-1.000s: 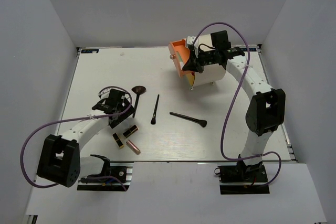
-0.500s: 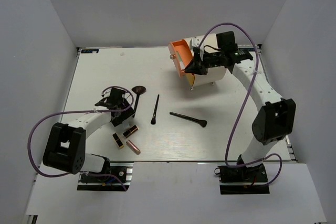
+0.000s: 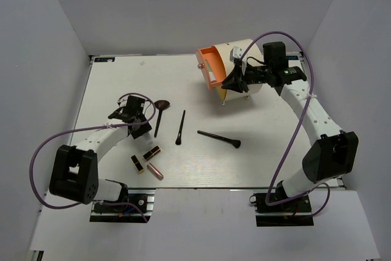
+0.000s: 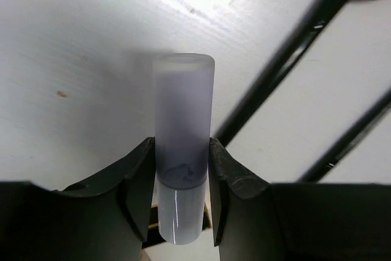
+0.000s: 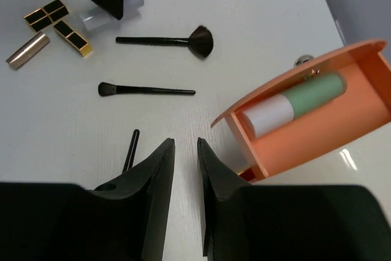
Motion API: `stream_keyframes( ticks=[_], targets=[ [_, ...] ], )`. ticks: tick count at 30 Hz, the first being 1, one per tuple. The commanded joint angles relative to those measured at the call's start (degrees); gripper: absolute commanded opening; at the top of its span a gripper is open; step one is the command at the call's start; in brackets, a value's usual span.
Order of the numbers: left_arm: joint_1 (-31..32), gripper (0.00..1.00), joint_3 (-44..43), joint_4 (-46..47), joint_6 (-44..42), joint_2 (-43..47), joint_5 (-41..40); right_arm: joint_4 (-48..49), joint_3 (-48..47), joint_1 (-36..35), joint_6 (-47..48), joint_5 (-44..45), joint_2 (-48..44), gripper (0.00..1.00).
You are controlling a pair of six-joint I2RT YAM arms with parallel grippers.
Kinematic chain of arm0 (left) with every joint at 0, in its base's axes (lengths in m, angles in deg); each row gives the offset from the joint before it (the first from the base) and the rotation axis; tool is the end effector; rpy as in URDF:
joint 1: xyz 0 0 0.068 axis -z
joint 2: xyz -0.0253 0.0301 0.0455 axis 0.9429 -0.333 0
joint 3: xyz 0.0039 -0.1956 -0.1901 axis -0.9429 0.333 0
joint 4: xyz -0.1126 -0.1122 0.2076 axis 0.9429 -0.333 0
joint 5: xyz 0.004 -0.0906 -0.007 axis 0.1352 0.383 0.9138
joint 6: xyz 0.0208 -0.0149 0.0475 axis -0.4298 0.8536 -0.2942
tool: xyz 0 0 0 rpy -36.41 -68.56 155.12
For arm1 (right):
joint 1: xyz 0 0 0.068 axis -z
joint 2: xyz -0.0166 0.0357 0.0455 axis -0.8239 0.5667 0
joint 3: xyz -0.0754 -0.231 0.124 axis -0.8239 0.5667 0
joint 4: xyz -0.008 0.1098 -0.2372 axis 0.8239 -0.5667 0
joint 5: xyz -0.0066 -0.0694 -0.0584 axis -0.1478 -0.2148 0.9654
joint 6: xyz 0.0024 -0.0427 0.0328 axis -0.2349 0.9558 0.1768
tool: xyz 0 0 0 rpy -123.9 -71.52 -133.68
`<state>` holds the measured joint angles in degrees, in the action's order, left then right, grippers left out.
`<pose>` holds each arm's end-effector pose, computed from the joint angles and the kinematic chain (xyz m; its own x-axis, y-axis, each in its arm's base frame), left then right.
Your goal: Organize the makeup
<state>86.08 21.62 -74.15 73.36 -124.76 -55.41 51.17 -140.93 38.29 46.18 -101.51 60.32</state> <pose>0.2422 -0.0598 0.1805 -0.7552 -0.4855 -0.4404 -0.4661 0.8701 -0.1601 0.3162 0.1280 0.3716 0.1606 -0.3593 -0.9193 -0.9601 0.1590 -0.2299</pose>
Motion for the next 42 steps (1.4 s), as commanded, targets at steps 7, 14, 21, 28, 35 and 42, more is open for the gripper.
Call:
stream_keyframes(
  ticks=[7,14,21,28,35,42],
  targets=[
    [1.2,0.14,-11.0,-0.7,-7.9,9.7,5.2,5.3,2.6,2.7,-6.2,2.7,-4.3,0.29],
    [1.8,0.09,-22.6,13.0,-7.4,6.9,27.6,16.1,8.2,5.6,-15.8,12.6,-10.3,0.18],
    [5.1,0.06,-40.9,21.2,-3.7,-7.3,35.0,18.7,12.4,8.0,-17.7,16.0,-13.5,0.00],
    [10.9,0.03,-55.0,20.3,1.3,-19.3,31.5,20.5,16.3,10.2,-18.6,16.6,-16.2,0.00],
    [14.9,0.02,-60.5,20.3,5.1,-25.0,23.6,21.6,18.0,11.7,-19.4,15.9,-17.2,0.00],
    [17.4,0.05,-72.7,9.9,4.7,-32.2,9.9,22.5,19.3,12.5,-20.3,14.9,-18.0,0.00]
  ],
)
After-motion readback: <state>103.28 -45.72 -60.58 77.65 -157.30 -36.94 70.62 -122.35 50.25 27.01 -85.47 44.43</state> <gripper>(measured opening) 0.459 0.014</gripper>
